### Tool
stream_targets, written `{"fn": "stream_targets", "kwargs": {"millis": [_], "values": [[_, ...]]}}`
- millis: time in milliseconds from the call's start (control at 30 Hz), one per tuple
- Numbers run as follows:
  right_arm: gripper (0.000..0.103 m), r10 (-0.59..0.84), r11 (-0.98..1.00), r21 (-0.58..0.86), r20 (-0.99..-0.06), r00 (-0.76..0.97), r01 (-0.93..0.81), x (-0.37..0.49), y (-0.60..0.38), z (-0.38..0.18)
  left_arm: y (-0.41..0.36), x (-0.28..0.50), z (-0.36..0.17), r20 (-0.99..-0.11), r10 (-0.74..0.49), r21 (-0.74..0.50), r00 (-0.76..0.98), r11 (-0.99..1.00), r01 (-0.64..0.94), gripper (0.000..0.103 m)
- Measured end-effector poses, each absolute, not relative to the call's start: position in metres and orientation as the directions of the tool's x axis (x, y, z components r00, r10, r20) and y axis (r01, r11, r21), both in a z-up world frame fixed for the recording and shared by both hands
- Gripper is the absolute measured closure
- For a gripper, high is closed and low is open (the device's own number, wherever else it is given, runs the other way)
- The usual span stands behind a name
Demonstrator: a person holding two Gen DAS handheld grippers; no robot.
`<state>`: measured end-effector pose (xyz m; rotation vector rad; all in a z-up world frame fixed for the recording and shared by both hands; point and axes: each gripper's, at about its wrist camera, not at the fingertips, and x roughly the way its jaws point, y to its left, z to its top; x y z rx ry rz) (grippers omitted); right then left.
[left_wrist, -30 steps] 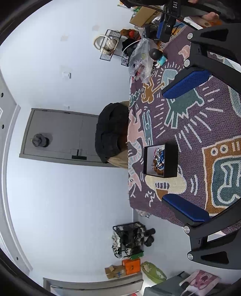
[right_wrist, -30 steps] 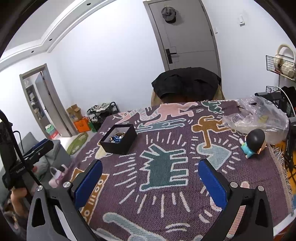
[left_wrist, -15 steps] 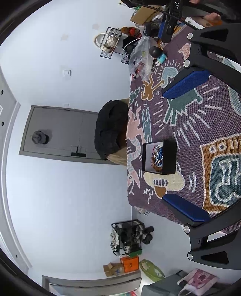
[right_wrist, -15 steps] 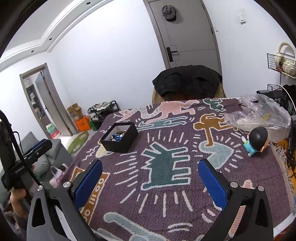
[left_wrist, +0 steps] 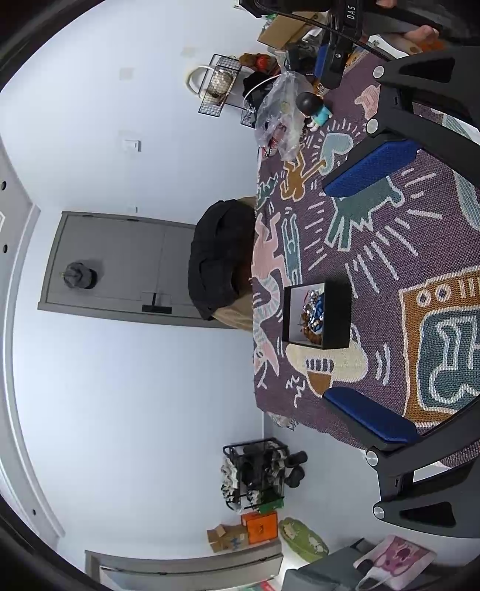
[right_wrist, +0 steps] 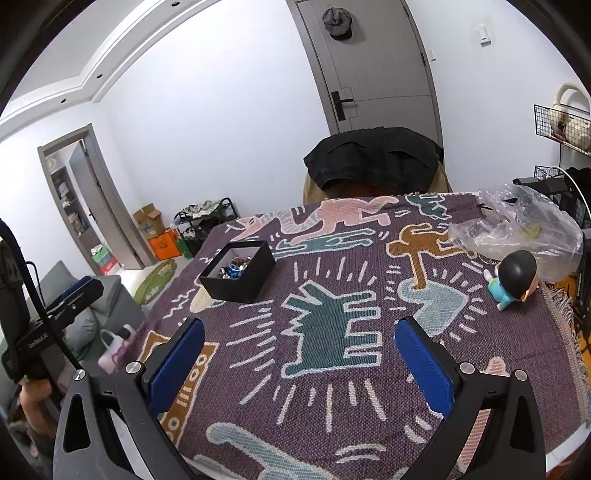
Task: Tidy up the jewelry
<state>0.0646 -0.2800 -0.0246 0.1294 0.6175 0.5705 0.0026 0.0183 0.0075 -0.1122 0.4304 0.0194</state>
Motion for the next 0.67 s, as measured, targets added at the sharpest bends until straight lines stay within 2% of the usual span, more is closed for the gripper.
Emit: {"fn": "stream_targets", "kwargs": {"millis": [667], "values": [[0.000,0.545,0.838,0.297,-0.510,0.665,-0.458,0.0691,-0.2836,-0.0285,0.0132,0.0022,0.0094,-0.396,0.002,-0.080,0.918,0.996,-0.037,0.000]]}}
